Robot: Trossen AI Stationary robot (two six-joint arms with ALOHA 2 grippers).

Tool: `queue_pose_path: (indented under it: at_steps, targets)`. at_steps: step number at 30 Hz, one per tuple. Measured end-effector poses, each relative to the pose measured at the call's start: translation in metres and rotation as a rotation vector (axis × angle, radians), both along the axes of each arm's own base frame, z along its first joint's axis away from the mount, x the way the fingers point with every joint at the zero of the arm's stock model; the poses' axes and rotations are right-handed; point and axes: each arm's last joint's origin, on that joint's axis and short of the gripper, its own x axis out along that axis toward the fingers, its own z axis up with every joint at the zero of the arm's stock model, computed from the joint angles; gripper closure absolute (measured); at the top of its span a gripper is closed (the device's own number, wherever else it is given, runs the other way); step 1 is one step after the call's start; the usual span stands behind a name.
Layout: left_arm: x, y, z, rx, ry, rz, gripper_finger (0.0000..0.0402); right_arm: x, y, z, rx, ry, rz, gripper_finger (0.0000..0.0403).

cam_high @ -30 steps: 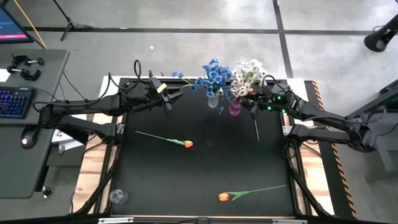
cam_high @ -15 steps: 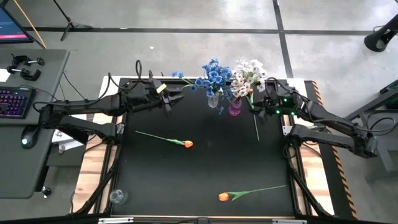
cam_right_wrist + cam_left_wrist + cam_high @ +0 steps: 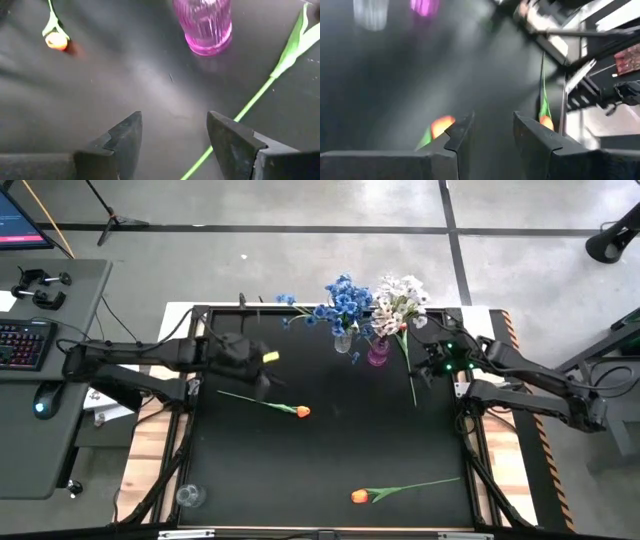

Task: Sort flowers into vase by color
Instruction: Move the bottom transparent vase to the center table

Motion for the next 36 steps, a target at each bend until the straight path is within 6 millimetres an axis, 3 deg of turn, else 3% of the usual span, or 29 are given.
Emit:
queue_pose_path:
  at_steps: [8, 16, 21, 25, 36]
  targets:
    - [-0.028, -0.06, -0.023, -0.438, 0.453, -0.117, 0.0298, 0.019, -0.011, 0.003, 0.007, -0.101, -0.065, 0.0194]
    - [-0.047, -0.154, -0.055, -0.574, 0.914, -0.386, 0.0391, 0.039, -0.024, -0.005, -0.01, -0.107, -0.053, 0.0194]
    - [-0.068, -0.202, -0.068, -0.586, 1.187, -0.513, 0.04, 0.048, -0.029, -0.018, 0.011, -0.025, -0.031, 0.0194]
    - [-0.073, -0.216, -0.064, -0.582, 1.224, -0.503, 0.0401, 0.054, -0.032, -0.028, 0.018, 0.031, -0.004, 0.0194]
    - [-0.078, -0.208, -0.069, -0.454, 1.221, -0.396, 0.0402, 0.064, -0.039, -0.042, 0.042, 0.078, 0.002, 0.0194]
